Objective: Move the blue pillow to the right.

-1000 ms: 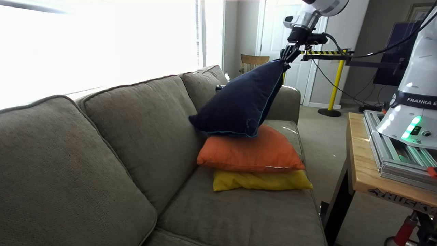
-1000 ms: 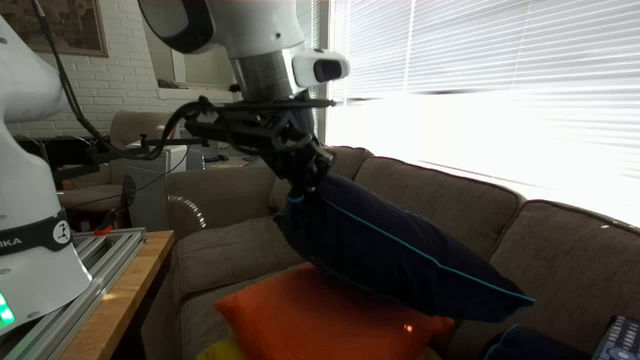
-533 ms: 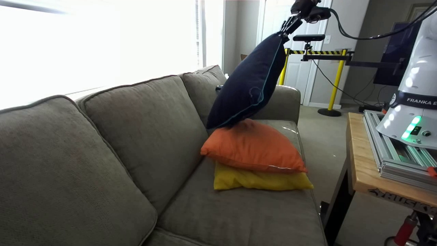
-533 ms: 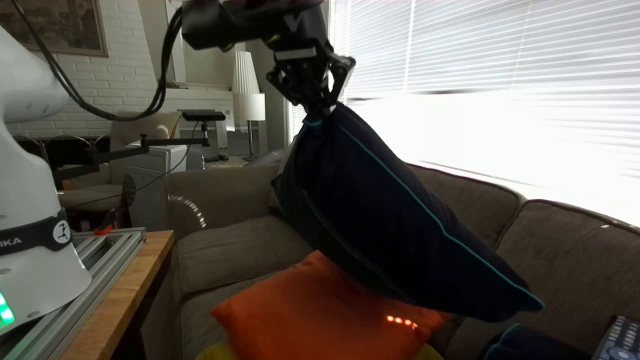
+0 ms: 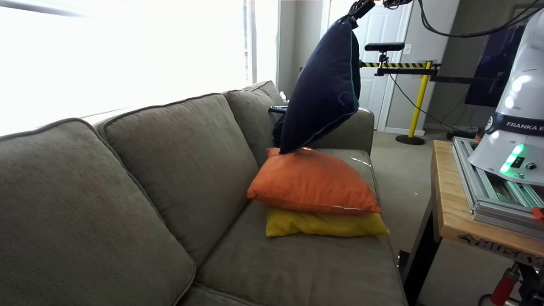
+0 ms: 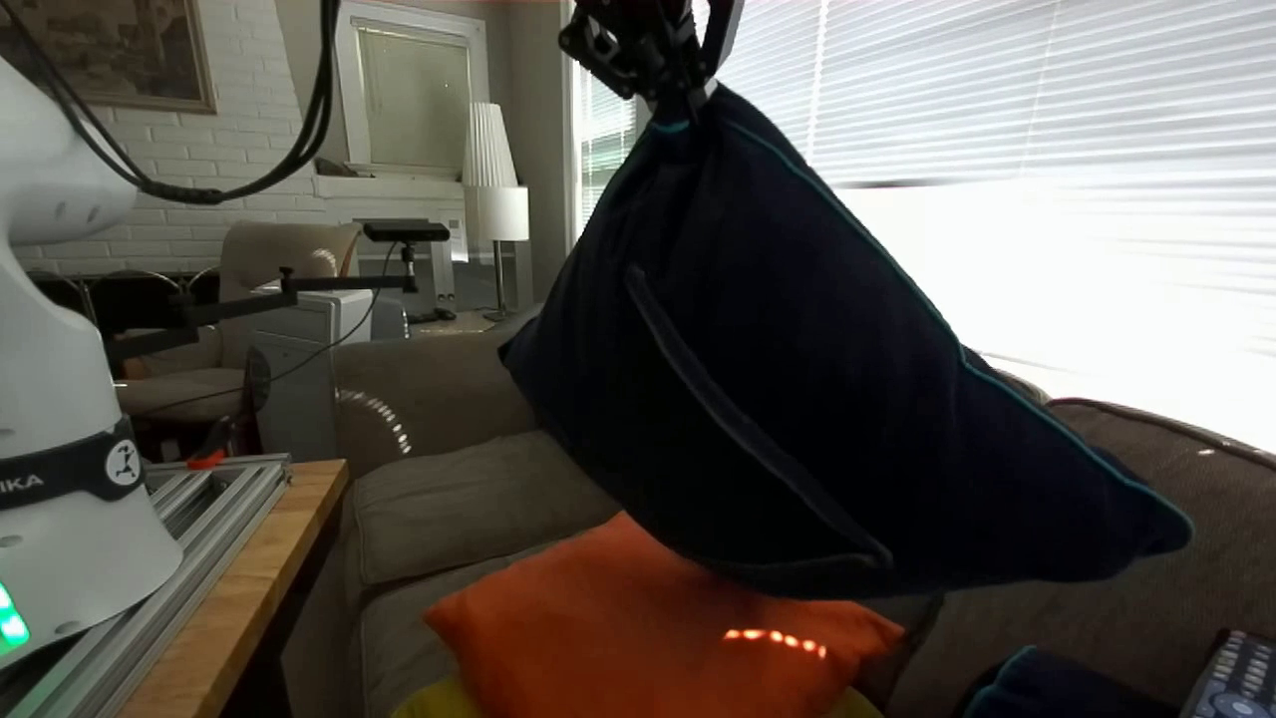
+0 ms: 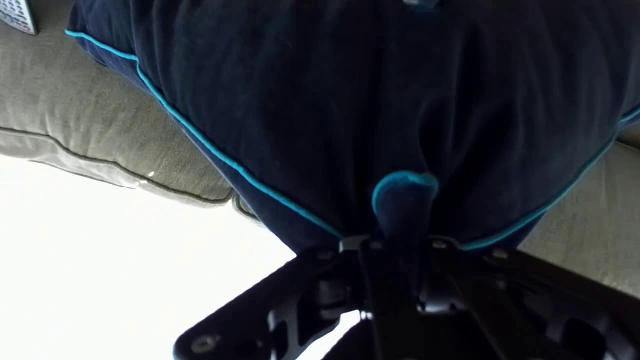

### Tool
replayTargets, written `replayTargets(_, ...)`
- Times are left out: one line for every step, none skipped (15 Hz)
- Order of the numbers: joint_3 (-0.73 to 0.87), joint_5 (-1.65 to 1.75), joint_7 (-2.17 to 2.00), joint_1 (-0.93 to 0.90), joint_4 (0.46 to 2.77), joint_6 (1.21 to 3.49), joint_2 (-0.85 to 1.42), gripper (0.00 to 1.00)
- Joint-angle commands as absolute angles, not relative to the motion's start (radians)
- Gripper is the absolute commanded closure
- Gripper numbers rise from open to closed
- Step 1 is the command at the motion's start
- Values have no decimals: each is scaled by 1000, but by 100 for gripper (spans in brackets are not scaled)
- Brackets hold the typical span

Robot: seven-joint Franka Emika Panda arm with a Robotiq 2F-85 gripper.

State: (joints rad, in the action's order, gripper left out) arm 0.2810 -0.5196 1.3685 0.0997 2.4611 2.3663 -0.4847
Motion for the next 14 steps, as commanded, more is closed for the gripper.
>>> replayTargets(310, -501, 1317, 85, 2410, 2347, -536, 97)
replayTargets(315, -502, 1311, 87, 2404, 2346, -544, 97)
replayTargets(323, -506, 1307, 85, 2390, 2342, -544, 97)
replayTargets(327, -506, 1301, 86, 2381, 2345, -549, 97)
replayTargets(333, -507, 1297, 85, 2373, 2347, -553, 97)
replayTargets(338, -505, 1292, 87, 2364, 2351, -557, 97)
replayTargets(339, -498, 1284, 91, 2355, 2359, -556, 97)
replayTargets(342, -490, 1280, 95, 2348, 2365, -552, 97)
replayTargets(341, -476, 1274, 103, 2340, 2378, -541, 97)
replayTargets(342, -460, 1269, 109, 2333, 2384, -531, 97)
replayTargets(343, -440, 1258, 117, 2326, 2396, -515, 97)
replayTargets(345, -421, 1247, 124, 2322, 2406, -504, 97)
replayTargets(349, -399, 1233, 131, 2318, 2412, -489, 97)
replayTargets(351, -380, 1219, 137, 2317, 2420, -479, 97)
